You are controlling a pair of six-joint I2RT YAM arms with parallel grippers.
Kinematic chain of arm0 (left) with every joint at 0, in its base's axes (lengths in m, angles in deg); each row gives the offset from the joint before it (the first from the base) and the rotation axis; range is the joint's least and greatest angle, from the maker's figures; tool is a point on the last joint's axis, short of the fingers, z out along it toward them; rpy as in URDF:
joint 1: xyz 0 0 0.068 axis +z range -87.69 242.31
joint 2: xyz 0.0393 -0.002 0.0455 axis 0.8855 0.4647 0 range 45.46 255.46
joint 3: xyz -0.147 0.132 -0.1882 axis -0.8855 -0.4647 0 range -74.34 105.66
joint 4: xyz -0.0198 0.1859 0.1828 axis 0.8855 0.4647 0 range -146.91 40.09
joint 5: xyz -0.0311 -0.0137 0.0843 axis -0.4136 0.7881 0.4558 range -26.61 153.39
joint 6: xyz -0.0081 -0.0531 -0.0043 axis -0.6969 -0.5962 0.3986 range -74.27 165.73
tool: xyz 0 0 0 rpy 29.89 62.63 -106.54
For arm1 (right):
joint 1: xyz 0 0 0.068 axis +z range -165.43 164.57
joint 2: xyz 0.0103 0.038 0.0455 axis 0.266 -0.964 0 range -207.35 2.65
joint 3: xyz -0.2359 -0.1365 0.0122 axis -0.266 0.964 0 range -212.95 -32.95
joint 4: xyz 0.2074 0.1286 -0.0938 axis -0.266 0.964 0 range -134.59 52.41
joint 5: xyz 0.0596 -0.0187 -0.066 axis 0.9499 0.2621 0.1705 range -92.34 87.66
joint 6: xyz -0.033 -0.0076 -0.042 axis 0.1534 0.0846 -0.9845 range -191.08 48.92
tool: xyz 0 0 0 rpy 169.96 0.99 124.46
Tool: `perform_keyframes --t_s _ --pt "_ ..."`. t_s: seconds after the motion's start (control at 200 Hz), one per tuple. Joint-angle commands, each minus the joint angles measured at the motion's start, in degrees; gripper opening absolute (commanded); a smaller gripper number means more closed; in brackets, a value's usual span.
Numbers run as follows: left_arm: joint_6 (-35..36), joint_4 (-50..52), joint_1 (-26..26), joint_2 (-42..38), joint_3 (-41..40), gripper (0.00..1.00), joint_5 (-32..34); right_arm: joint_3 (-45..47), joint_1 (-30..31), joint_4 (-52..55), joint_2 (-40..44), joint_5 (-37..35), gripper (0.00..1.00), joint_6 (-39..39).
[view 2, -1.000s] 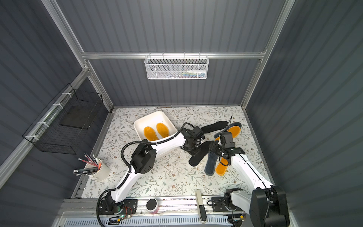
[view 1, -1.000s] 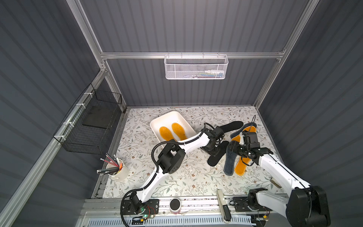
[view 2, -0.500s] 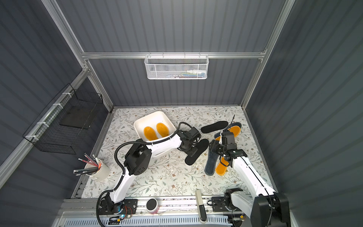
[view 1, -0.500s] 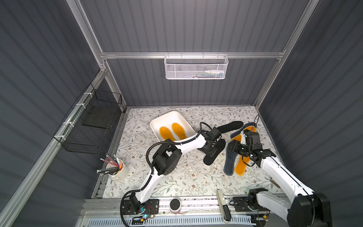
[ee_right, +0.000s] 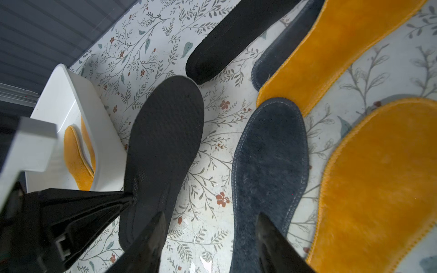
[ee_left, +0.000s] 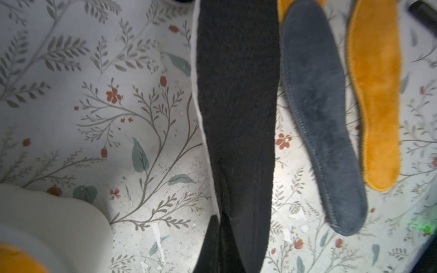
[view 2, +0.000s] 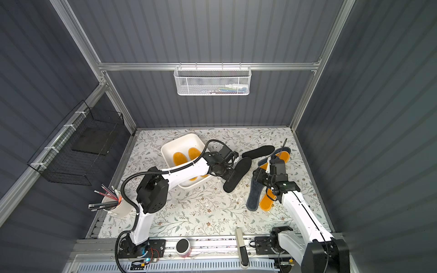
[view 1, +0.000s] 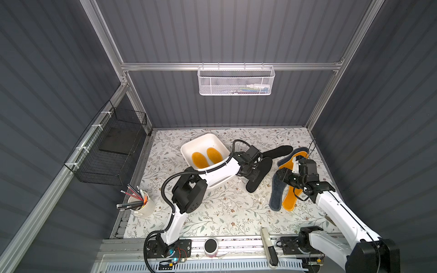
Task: Put the insoles into the storage box
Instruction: Pick up the insole from the center of the board, then place the insole in the storage box.
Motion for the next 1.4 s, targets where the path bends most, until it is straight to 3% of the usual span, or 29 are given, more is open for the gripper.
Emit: perform_keyframes --t_s 0.0,0.185,0.385,0.51,0.635,0.851,0.996,1.206,1.396 --pt "-0.8 -3.3 -0.2 -3.3 -1.2 0.00 -2.2 0.8 -0.7 0.5 0.9 0.6 0.61 -0.4" --pt "-4.0 -7.7 0.7 -7.9 -3.9 0.00 -1.4 1.0 -1.2 0.7 1.2 1.3 0.61 -0.5" --pt "-14.9 -16.1 6.5 -17.3 -13.4 0.00 1.7 1.0 -1.5 0.4 0.8 2.3 0.62 -0.6" --pt "-20.5 -15.9 9.8 -22.7 -17.6 0.00 8.6 0.8 -1.6 0.0 0.4 3.1 0.61 -0.4" --pt "-23.9 -11.9 9.9 -26.5 -18.6 0.00 21.0 0.6 -1.6 -0.7 -0.4 3.7 0.62 0.0" --pt "-27.6 -9.7 11.0 -29.8 -21.6 0.00 27.6 0.5 -1.6 -1.3 -1.5 4.3 0.61 0.5" --pt "-29.9 -8.0 14.1 -30.6 -23.3 0.00 26.3 0.8 -1.6 -1.5 -1.4 4.7 0.62 0.7" --pt "-35.1 -7.3 22.4 -29.7 -28.0 0.00 15.8 1.2 -1.6 -2.0 -1.8 4.9 0.62 0.9" --pt "-35.4 -8.5 28.4 -27.6 -31.3 0.00 9.8 1.3 -1.6 -2.3 -2.0 5.1 0.61 1.0"
